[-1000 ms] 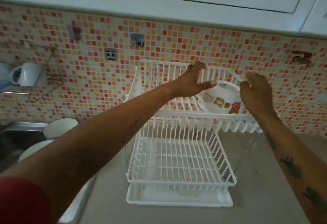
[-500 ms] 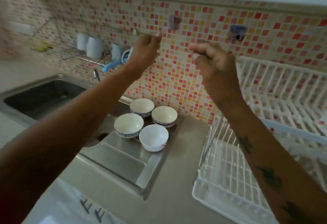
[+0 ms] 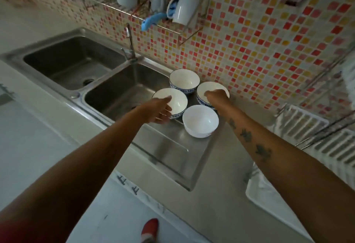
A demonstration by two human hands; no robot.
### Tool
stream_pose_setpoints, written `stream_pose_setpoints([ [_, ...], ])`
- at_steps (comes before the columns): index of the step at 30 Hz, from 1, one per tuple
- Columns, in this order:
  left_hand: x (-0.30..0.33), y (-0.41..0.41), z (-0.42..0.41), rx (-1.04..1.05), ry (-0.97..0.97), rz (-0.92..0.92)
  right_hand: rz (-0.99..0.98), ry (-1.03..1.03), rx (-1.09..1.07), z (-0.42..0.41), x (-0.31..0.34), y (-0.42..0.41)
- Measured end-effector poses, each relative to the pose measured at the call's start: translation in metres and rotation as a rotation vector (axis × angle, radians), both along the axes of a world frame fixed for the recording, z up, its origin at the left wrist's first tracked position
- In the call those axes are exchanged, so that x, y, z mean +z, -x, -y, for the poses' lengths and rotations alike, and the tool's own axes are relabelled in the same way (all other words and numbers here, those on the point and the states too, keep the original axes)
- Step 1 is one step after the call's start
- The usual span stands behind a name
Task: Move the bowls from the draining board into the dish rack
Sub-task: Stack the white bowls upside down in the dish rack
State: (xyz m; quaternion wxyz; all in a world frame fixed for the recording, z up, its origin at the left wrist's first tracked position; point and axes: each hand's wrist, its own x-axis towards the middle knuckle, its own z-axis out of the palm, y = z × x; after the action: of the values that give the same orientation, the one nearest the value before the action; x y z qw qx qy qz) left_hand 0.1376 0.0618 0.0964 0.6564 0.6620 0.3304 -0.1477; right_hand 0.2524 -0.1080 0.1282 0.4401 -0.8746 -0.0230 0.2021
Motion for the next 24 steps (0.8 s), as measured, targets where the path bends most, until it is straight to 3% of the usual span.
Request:
stream_pose_setpoints([
  [4, -0.046, -0.009, 0.022, 0.006, 0.193, -0.104, -0.069, 0.062, -0.046, 0.014, -0.06, -0.026],
  [9, -0.074, -0.031, 0.048, 0.169, 0.366, -0.061, -0.124, -0.033, -0.084, 0.017, -0.078, -0.017],
  [14, -0.073, -0.045, 0.074, 0.313, 0.459, -0.079, -0.076, -0.076, -0.083, 0.015, -0.095, -0.018],
  [19, -0.072, -0.05, 0.077, 0.304, 0.455, -0.05, -0.161, -0.082, -0.119, 0.016, -0.095, -0.022],
  [24, -0.065, -0.043, 0.071, 0.304, 0.615, -0.003, -0.182, -0.093, -0.158, 0.017, -0.083, -0.022],
])
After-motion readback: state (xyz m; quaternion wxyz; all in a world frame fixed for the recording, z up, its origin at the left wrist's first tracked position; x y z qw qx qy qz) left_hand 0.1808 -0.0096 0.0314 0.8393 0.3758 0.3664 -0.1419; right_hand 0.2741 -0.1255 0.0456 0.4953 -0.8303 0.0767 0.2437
